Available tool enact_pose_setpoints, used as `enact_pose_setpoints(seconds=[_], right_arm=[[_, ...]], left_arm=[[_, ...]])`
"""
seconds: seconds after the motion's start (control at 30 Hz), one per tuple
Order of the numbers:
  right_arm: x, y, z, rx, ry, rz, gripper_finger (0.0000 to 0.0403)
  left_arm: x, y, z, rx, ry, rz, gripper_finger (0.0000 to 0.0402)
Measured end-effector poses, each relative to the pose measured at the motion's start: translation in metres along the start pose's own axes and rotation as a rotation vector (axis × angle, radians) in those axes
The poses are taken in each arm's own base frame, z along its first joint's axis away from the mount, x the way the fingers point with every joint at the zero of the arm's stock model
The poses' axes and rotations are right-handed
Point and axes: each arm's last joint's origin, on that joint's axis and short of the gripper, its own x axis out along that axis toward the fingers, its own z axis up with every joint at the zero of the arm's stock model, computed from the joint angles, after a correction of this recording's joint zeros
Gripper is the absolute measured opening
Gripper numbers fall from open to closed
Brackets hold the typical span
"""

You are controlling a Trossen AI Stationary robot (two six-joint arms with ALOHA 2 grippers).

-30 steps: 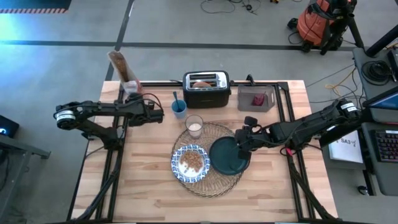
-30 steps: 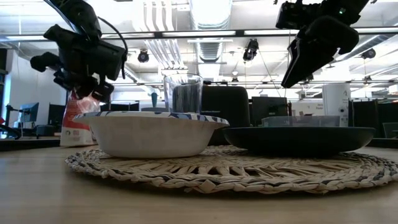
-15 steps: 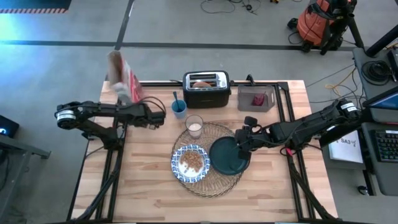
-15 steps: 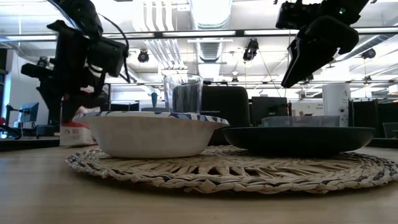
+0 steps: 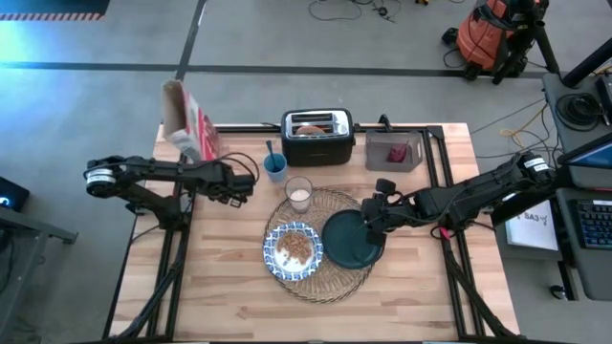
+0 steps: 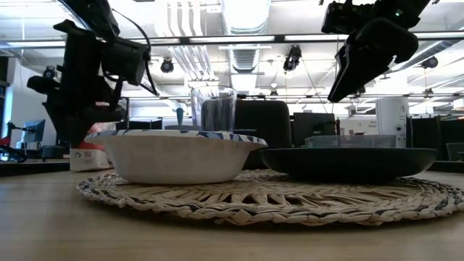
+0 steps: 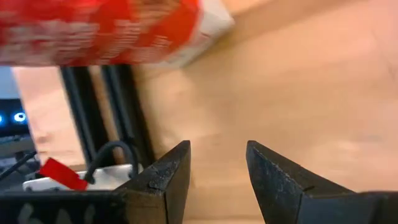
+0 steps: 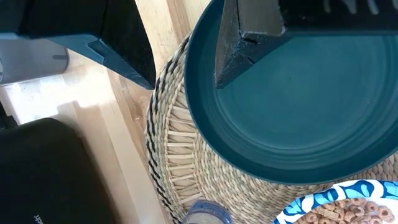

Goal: Arrange a breakfast setting
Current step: Move the black bin to the bottom right of the table

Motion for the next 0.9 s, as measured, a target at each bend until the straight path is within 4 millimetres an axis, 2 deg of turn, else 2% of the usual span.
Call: enact_pose_setpoints(seconds=[0.33, 0.67, 0.9], right_arm=[[0.000, 0.000, 0.000, -0.001, 0.001, 0.000, 0.0155], [0.000, 0.001, 0.000, 0.037, 0.009, 0.024, 0.0155], [-0.002, 0.001, 0.003, 0.064, 0.008, 0.035, 0.0155]], left_arm=[[-0.015, -0.024, -0.016, 0.243, -0.064, -0.174, 0.0141], [-0.068, -0.050, -0.021, 0.374, -0.236, -0.414, 0.0141], [-0.099, -0.063, -0.029, 0.463, -0.365, -0.507, 0.0141]])
